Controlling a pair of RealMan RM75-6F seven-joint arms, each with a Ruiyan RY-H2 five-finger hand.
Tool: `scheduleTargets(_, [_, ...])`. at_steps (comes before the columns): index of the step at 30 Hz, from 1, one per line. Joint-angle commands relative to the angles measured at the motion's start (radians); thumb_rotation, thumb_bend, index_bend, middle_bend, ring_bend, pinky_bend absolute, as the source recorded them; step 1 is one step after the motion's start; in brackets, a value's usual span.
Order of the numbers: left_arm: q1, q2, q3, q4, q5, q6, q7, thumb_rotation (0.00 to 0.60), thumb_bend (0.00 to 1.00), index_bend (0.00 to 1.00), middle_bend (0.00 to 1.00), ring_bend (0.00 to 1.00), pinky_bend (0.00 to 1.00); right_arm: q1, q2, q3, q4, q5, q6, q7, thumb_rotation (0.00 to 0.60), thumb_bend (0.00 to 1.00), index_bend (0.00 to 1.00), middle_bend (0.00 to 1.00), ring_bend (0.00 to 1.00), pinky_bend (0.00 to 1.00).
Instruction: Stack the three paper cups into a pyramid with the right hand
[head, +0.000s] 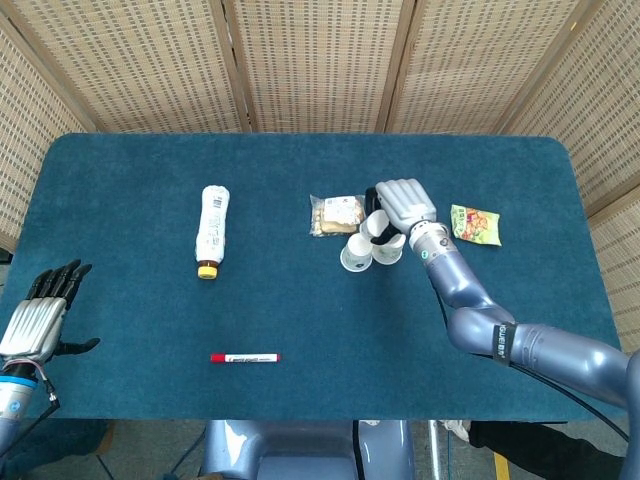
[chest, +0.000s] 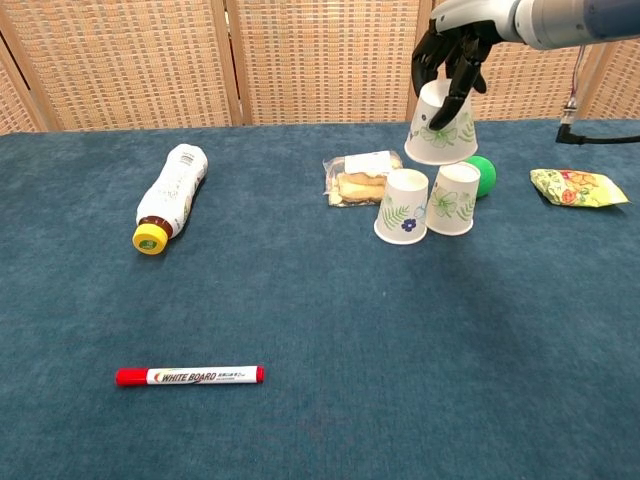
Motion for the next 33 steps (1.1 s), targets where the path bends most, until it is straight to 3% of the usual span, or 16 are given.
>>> scheduleTargets(1, [0.001,0.000,0.000,0.000,0.000,0.002,0.000,0.600,0.00,0.00,0.00,0.00,0.00,0.012,-0.007,-0.009,0.013,0.014,-0.009,-0.005,0.600,0.37,0.53,0.58,0.60,0.68])
scheduleTargets(16, [0.001,0.000,0.002,0.000,0.000,0.001,0.001,0.600,0.00,0.00,0.00,0.00,0.00,0.041,-0.028,-0.047,0.040,0.060,-0.018,-0.007,0.600,0.35,0.52,0.56,0.60,0.67])
scheduleTargets(18, [0.001,0.000,0.002,0.000,-0.002,0.001,0.000,0.600,0.00,0.00,0.00,0.00,0.00,0.046,-0.023,-0.056,0.037,0.065,-0.037,-0.010,0.600,0.27,0.43,0.48,0.52,0.59])
scheduleTargets(20, [0.000,0.000,0.001,0.001,-0.003,0.001,-0.001,0.600,0.00,0.00,0.00,0.00,0.00,0.056,-0.006,-0.068,0.030,0.086,-0.074,-0.012,0.600,0.10,0.19,0.24,0.27,0.34])
scheduleTargets(22, [0.000,0.000,0.000,0.001,-0.004,0.000,-0.001,0.600,0.00,0.00,0.00,0.00,0.00,0.063,0.008,-0.070,0.022,0.102,-0.088,-0.006,0.600,0.04,0.04,0.06,0.08,0.12])
scheduleTargets(23, [0.000,0.000,0.000,0.002,-0.006,0.000,-0.002,0.600,0.00,0.00,0.00,0.00,0.00,0.066,0.015,-0.071,0.016,0.103,-0.090,-0.003,0.600,0.03,0.00,0.01,0.03,0.05])
scheduleTargets(25, [-0.001,0.000,0.000,0.002,-0.007,-0.002,-0.003,0.600,0.00,0.00,0.00,0.00,0.00,0.066,0.030,-0.071,-0.003,0.095,-0.081,0.001,0.600,0.02,0.00,0.00,0.00,0.00])
scheduleTargets(33, [-0.002,-0.001,0.005,-0.002,0.004,-0.002,0.001,0.600,0.00,0.00,0.00,0.00,0.00,0.014,0.162,-0.062,-0.185,-0.024,0.029,0.022,0.600,0.02,0.00,0.00,0.00,0.00])
